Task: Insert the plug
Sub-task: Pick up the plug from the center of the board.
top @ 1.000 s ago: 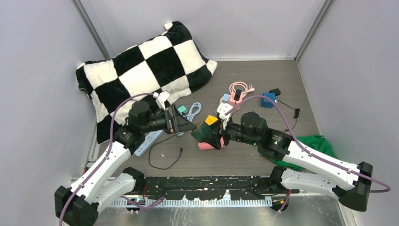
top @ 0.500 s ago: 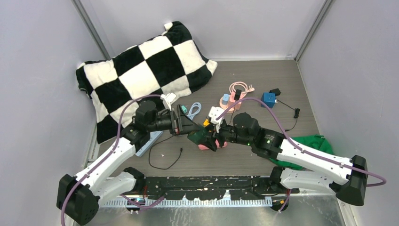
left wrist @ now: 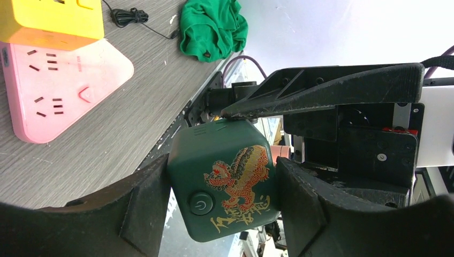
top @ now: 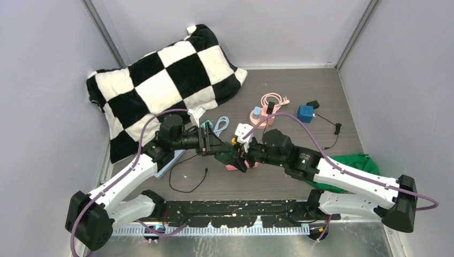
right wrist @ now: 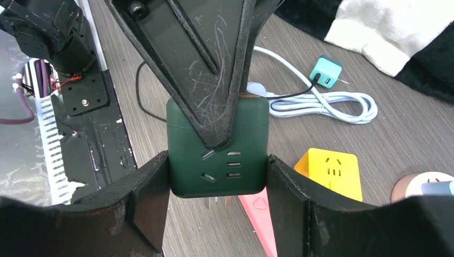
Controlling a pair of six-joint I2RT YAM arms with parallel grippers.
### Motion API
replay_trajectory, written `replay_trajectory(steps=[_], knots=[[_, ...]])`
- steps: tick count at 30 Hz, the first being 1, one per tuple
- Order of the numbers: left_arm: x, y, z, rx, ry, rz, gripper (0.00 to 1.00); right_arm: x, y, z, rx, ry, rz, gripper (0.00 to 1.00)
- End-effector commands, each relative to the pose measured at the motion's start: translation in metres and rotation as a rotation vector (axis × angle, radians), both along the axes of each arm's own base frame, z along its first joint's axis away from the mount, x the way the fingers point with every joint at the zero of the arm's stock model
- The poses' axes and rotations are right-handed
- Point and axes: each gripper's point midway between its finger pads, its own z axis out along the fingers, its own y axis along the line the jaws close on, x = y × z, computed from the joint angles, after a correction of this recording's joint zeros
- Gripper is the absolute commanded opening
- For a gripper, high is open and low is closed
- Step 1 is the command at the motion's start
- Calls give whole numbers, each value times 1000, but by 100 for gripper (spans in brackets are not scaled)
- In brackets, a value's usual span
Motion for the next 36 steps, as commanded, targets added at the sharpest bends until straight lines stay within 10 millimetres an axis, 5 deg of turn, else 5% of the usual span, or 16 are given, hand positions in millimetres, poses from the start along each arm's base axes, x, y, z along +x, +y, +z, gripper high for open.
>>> replay_trajectory(steps=[1,3,9,13,16,18,22,27,36], knots=[[0,-3,10,-11,-75,-33,40,12,4,37,125,-62,-56,44],[-1,-1,14,-1,-156,-56,65,10,4,37,143,-23,-70,43],[-1,16,43,62,-492,-53,85,-11,0,40,200,146,-62,42],[-13,23,62,25,-715,-89,87,-24,-8,60,253,239,-45,42],[-42,26,77,-79,-986,-222,87,-30,-12,80,321,345,-27,42],[-59,33,76,-130,-1206,-271,90,-38,-12,93,373,476,27,40],[-62,49,86,-85,-1613,-192,95,-48,-11,119,471,774,141,40],[-70,48,80,-72,-1719,-311,94,-63,-6,127,453,942,239,41],[-80,38,91,-185,-1747,-425,93,-76,-2,119,406,986,339,41]])
